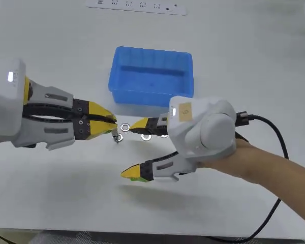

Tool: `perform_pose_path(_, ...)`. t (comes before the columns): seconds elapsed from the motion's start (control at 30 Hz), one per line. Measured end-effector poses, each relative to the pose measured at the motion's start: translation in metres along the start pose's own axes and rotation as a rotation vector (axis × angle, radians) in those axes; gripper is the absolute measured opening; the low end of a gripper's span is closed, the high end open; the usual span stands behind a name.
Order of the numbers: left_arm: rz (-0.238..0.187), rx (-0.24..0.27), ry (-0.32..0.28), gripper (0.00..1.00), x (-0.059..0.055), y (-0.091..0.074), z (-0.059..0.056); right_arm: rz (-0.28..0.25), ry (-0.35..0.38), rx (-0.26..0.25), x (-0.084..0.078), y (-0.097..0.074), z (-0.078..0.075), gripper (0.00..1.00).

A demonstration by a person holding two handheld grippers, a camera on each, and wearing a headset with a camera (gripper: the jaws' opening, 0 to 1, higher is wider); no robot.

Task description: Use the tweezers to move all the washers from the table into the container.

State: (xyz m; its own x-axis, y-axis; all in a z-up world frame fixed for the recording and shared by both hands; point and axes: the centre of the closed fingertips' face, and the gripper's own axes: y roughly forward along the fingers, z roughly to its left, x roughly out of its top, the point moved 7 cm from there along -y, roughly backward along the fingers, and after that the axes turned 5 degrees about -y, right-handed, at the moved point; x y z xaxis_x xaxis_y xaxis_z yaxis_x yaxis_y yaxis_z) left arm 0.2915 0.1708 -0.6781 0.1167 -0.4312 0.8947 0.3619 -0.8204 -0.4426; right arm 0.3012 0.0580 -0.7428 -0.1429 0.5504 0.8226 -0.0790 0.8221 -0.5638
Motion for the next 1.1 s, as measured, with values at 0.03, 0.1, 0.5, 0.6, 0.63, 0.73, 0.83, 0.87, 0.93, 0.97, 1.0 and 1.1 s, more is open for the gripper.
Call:
perform_pose_path(0.03, -0.001, -0.003, -0.004, 0.06, 0.000, 0.000, 0.001, 0.002, 0.003, 0.001, 0.000, 0.002, -0.001, 0.51)
perform_pose_path(0.1, 0.004, -0.029, -0.021, 0.06, 0.000, -0.001, 0.002, 0.006, 0.002, 0.002, 0.000, 0.005, -0.005, 0.49)
perform_pose_path(0.5, 0.071, -0.110, -0.020, 0.06, 0.003, 0.000, 0.008, 0.000, -0.025, 0.010, 0.013, 0.027, -0.021, 0.28)
perform_pose_path(0.6, 0.085, -0.116, -0.013, 0.06, 0.003, -0.001, 0.009, 0.011, -0.043, 0.016, 0.015, 0.030, -0.023, 0.22)
perform_pose_path(0.63, 0.089, -0.117, -0.010, 0.06, 0.002, -0.001, 0.009, 0.018, -0.049, 0.017, 0.015, 0.031, -0.023, 0.21)
perform_pose_path(0.73, 0.096, -0.112, -0.010, 0.06, 0.002, -0.003, 0.009, 0.036, -0.067, 0.017, 0.013, 0.031, -0.022, 0.17)
perform_pose_path(0.83, 0.096, -0.103, -0.012, 0.06, 0.001, -0.003, 0.009, 0.026, -0.069, 0.006, 0.014, 0.029, -0.022, 0.17)
perform_pose_path(0.87, 0.095, -0.102, -0.013, 0.06, 0.001, -0.003, 0.009, 0.020, -0.068, 0.001, 0.015, 0.028, -0.023, 0.16)
perform_pose_path(0.93, 0.096, -0.101, -0.015, 0.06, 0.001, -0.003, 0.009, 0.008, -0.069, -0.006, 0.017, 0.026, -0.023, 0.15)
perform_pose_path(0.97, 0.097, -0.102, -0.015, 0.06, 0.001, -0.003, 0.009, 0.003, -0.069, -0.008, 0.018, 0.026, -0.023, 0.14)
perform_pose_path(1.0, 0.099, -0.102, -0.015, 0.06, 0.001, -0.003, 0.008, -0.001, -0.069, -0.011, 0.020, 0.025, -0.024, 0.13)
perform_pose_path(1.1, 0.104, -0.101, -0.011, 0.06, 0.002, -0.002, 0.008, -0.001, -0.074, -0.012, 0.020, 0.024, -0.024, 0.12)
